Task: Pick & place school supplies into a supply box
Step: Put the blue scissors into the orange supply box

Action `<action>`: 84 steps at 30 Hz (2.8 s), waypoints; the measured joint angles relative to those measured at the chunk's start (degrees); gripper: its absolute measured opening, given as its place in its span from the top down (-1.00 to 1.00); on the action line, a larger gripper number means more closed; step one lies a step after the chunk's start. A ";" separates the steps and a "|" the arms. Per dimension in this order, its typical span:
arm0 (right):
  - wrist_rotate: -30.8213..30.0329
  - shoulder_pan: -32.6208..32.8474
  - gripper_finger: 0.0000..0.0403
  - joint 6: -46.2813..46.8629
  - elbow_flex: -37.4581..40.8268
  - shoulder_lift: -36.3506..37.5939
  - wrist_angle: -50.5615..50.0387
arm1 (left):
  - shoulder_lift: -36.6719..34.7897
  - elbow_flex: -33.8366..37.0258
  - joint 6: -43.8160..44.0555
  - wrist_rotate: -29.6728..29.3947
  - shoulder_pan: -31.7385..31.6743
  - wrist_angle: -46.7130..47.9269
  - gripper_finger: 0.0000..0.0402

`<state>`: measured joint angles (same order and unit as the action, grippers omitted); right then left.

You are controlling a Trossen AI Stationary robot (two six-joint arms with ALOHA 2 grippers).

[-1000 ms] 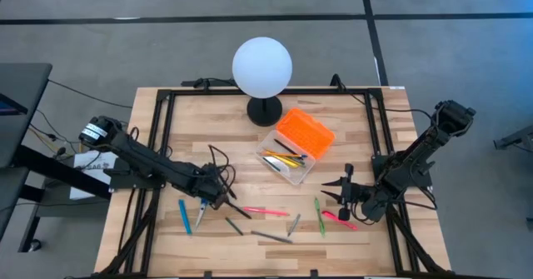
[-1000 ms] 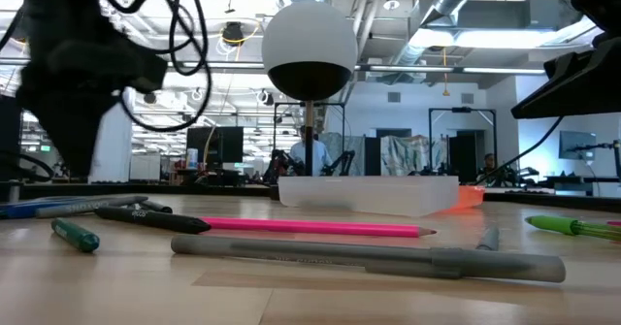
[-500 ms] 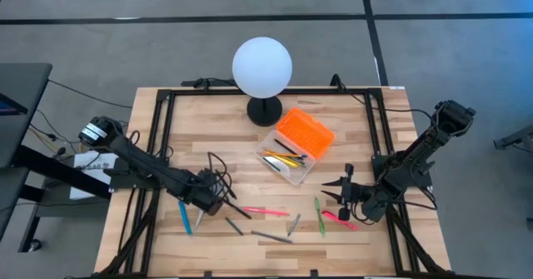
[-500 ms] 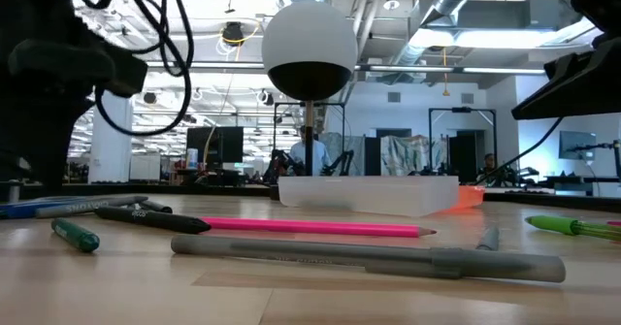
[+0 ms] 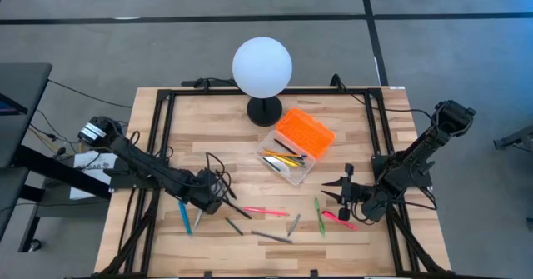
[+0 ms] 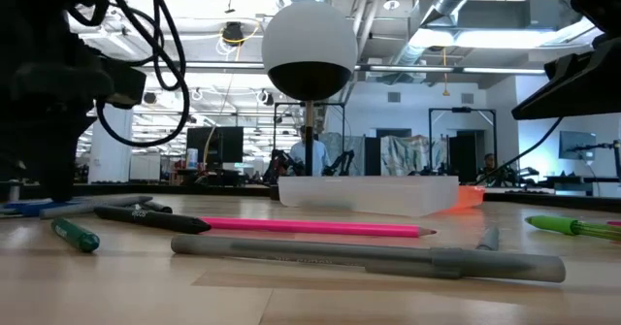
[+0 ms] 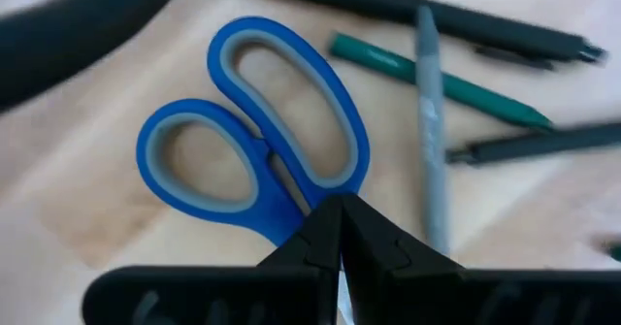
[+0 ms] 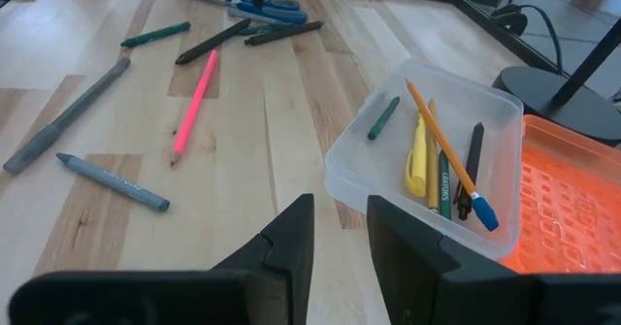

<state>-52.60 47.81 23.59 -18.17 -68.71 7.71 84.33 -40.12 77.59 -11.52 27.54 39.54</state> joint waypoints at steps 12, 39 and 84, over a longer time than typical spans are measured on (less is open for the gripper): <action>0.00 0.00 0.54 0.00 0.00 0.00 0.01 | 0.26 0.26 -7.75 -5.38 -4.36 8.24 1.00; 0.00 0.00 0.54 0.00 0.00 0.00 0.01 | 0.15 0.20 -55.94 -0.90 -14.20 -7.05 1.00; 0.20 -2.24 0.54 3.15 4.76 0.00 3.07 | 0.15 2.54 -47.86 -1.16 -21.30 -9.78 0.23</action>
<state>-52.40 45.57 26.74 -13.41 -68.71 10.79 84.49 -37.58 29.73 -12.67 6.24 29.76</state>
